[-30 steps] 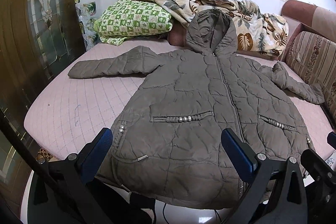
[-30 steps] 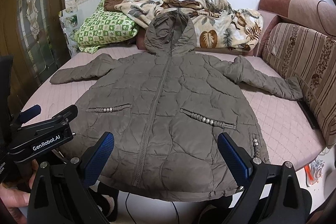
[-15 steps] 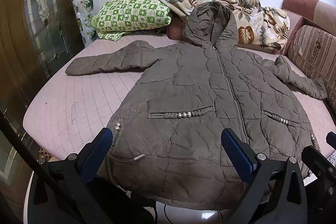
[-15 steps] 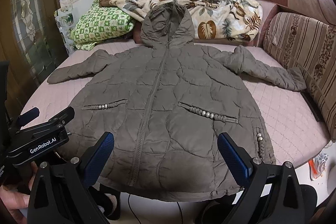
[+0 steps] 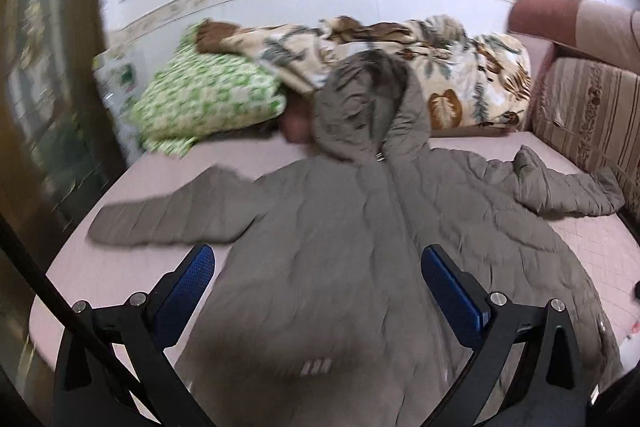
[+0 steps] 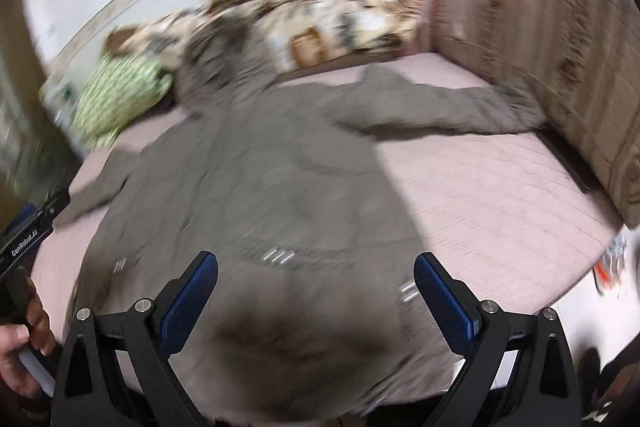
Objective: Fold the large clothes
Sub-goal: 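Reach the right gripper to the jacket sleeve cuff and close on it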
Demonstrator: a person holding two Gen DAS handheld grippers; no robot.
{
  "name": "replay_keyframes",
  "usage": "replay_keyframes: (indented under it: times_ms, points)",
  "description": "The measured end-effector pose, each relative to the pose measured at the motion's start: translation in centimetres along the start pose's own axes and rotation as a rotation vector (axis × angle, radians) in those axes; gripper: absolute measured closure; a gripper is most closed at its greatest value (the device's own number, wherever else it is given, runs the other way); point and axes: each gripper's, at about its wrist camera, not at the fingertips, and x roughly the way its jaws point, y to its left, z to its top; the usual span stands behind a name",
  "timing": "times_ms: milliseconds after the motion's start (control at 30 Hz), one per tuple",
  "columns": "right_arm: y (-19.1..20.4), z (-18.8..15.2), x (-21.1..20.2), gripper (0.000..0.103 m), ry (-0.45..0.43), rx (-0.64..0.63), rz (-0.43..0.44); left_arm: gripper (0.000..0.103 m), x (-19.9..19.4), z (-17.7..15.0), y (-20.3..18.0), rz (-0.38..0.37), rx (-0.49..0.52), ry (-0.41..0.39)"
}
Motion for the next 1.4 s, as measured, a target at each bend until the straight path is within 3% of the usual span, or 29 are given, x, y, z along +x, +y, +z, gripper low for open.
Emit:
replay_keyframes:
  times_ms: [67,233,433,500,567,767,1167,1233,1267,1400]
  points:
    - [-3.8,1.6,0.3,0.003,-0.01,0.095,-0.009,0.0,2.5,0.7,-1.2,-0.067,0.004,0.012]
    - [-14.0,4.9,2.2,0.003,-0.009,0.366,-0.021,0.0,7.4,-1.4,-2.8,-0.223,-0.019,0.149]
    - [-28.2,7.7,6.3,0.017,-0.076,0.606,-0.11,0.0,8.5,-1.6,-3.8,-0.202,0.052,0.133]
    - [-31.5,8.5,7.9,0.021,-0.095,0.664,-0.174,0.0,8.9,-1.5,-3.8,-0.212,0.047,0.14]
    - [-34.1,8.9,9.6,0.022,-0.115,0.716,-0.169,0.0,9.0,-1.5,-3.8,-0.216,0.047,0.135]
    - [-38.0,10.2,14.6,0.025,-0.113,0.792,-0.196,0.0,9.1,-0.9,-4.1,-0.183,0.073,0.082]
    - [-39.9,13.0,20.2,0.032,-0.133,0.748,-0.244,0.0,10.7,-1.2,-3.6,-0.155,0.056,0.116]
    - [-39.8,13.4,20.8,0.049,-0.138,0.733,-0.246,0.0,10.8,-1.2,-3.6,-0.152,0.057,0.117]
    - [-40.0,13.6,21.1,0.071,-0.124,0.729,-0.259,0.0,10.8,-1.2,-3.6,-0.152,0.056,0.118]
    - [-40.2,13.5,20.3,0.087,-0.126,0.734,-0.232,0.0,10.7,-1.1,-3.4,-0.15,0.051,0.117]
